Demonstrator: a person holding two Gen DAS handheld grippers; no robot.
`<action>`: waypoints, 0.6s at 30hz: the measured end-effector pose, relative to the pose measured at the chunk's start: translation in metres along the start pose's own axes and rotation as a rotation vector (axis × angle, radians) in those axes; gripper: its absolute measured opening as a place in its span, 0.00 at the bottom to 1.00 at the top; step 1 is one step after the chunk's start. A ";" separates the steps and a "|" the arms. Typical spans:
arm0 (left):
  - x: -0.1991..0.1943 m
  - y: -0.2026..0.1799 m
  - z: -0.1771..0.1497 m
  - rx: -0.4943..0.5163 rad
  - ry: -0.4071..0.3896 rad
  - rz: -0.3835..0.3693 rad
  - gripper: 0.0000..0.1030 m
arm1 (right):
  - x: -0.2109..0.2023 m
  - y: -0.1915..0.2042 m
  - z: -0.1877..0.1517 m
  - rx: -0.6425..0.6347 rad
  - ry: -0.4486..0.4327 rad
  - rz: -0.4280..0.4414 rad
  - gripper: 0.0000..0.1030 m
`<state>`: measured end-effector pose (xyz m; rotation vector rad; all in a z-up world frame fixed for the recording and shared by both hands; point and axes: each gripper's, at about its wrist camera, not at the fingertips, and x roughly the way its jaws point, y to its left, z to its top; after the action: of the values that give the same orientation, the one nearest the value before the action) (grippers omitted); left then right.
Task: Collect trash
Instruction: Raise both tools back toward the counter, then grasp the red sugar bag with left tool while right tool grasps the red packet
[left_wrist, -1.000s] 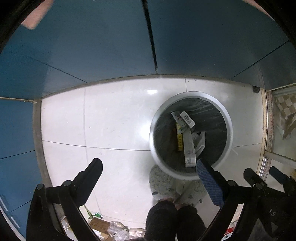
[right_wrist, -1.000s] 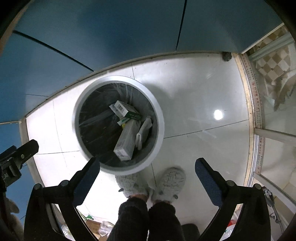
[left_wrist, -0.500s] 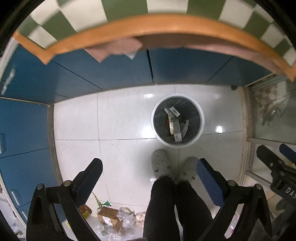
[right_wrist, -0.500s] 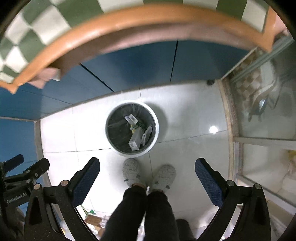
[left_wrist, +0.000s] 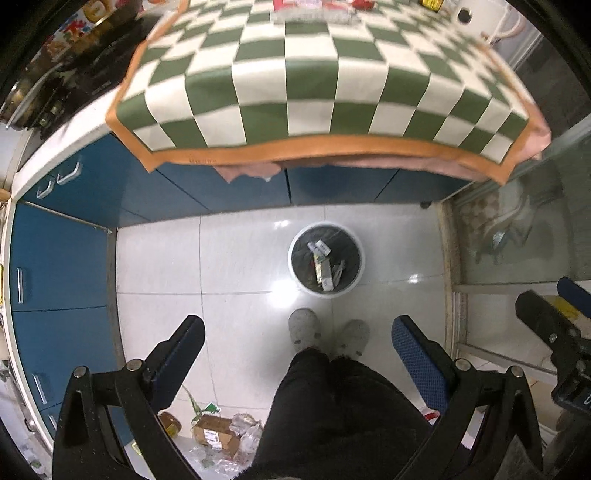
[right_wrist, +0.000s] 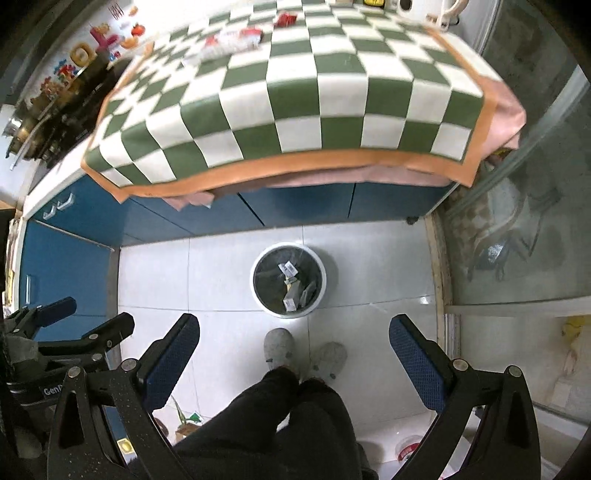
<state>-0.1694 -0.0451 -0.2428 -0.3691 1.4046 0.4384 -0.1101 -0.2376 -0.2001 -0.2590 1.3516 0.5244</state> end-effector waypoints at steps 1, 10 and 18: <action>-0.008 0.001 0.001 -0.001 -0.012 -0.004 1.00 | -0.009 0.001 0.001 0.003 -0.004 0.001 1.00; -0.049 -0.003 0.035 0.012 -0.161 0.007 1.00 | -0.034 0.000 0.029 0.078 -0.068 0.111 1.00; -0.085 -0.013 0.148 -0.083 -0.408 0.214 1.00 | -0.037 -0.024 0.146 0.105 -0.161 0.191 1.00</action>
<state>-0.0450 0.0104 -0.1386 -0.1814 1.0318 0.7070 0.0226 -0.1972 -0.1356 -0.0010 1.2488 0.6185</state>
